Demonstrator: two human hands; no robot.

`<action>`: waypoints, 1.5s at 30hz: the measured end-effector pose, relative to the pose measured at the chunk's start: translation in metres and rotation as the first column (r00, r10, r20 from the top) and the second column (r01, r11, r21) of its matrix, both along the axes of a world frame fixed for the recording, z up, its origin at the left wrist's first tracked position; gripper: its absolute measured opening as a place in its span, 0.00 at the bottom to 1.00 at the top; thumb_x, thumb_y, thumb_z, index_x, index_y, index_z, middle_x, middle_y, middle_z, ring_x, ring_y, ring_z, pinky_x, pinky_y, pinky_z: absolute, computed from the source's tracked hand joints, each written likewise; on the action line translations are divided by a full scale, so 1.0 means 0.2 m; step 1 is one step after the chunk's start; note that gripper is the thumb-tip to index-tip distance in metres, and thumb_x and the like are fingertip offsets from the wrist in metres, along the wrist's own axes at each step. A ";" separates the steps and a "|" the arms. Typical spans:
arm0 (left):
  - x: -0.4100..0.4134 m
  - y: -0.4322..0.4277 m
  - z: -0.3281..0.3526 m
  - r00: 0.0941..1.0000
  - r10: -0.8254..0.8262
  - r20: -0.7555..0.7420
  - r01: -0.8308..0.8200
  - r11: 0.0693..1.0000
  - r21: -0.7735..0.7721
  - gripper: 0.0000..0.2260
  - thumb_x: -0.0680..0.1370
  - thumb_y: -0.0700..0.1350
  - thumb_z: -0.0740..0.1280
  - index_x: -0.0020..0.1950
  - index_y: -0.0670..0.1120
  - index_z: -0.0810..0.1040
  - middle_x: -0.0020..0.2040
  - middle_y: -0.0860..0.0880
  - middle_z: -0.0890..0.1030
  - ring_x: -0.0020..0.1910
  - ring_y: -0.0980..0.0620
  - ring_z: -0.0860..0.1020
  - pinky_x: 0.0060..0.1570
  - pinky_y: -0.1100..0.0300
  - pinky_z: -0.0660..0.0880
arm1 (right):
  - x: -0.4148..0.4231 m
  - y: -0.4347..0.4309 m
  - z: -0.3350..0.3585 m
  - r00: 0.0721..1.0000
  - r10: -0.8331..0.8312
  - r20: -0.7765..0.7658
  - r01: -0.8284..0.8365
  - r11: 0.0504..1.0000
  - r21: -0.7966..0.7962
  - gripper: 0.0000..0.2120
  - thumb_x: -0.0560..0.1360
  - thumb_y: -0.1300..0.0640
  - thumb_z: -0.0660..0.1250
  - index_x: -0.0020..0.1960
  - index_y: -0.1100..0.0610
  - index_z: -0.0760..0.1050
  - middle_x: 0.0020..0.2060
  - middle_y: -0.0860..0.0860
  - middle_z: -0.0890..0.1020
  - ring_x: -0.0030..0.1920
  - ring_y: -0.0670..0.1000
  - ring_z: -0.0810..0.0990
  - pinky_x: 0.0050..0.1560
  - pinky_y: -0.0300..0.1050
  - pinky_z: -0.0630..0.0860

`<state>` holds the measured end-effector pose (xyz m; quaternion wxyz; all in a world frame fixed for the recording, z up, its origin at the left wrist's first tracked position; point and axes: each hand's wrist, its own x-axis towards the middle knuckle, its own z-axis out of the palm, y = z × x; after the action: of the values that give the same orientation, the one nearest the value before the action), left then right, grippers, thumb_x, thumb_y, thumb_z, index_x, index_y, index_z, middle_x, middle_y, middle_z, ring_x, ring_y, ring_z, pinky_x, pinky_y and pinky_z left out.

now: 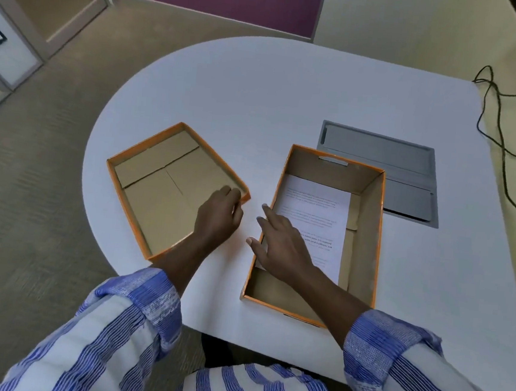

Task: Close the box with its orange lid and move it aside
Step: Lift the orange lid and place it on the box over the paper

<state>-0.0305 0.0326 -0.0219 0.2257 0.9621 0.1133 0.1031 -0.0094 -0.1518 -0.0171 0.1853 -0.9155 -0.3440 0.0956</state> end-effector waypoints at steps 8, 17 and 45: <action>0.21 0.04 0.46 0.944 0.035 0.327 -0.020 0.999 -0.050 0.03 0.78 0.41 0.63 0.46 0.42 0.72 0.43 0.46 0.74 0.39 0.44 0.72 0.30 0.50 0.71 | 0.20 0.18 0.34 0.735 -0.281 -0.618 0.582 0.728 0.361 0.22 0.80 0.36 0.60 0.62 0.51 0.77 0.62 0.52 0.81 0.55 0.51 0.82 0.57 0.54 0.80; 0.08 -0.17 0.53 0.897 -0.260 0.358 0.213 0.963 0.166 0.04 0.77 0.40 0.66 0.50 0.41 0.78 0.43 0.45 0.76 0.40 0.47 0.73 0.30 0.49 0.71 | 0.60 0.15 0.74 0.497 -0.180 -0.849 0.681 0.687 0.254 0.16 0.78 0.50 0.69 0.60 0.58 0.75 0.44 0.56 0.79 0.40 0.53 0.79 0.44 0.50 0.83; 0.10 -0.20 0.68 0.911 0.413 0.017 -0.218 0.516 -0.828 0.16 0.76 0.46 0.68 0.64 0.48 0.79 0.47 0.52 0.81 0.48 0.53 0.79 0.53 0.51 0.78 | 0.36 -0.14 0.89 0.862 -0.394 -0.320 0.501 0.760 0.415 0.13 0.80 0.48 0.65 0.57 0.55 0.81 0.50 0.49 0.84 0.47 0.49 0.81 0.43 0.36 0.73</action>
<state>-0.0098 -0.0082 0.1131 0.6277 0.6966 0.2967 0.1811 0.0635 -0.1808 0.1601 0.4614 -0.8791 -0.1050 0.0567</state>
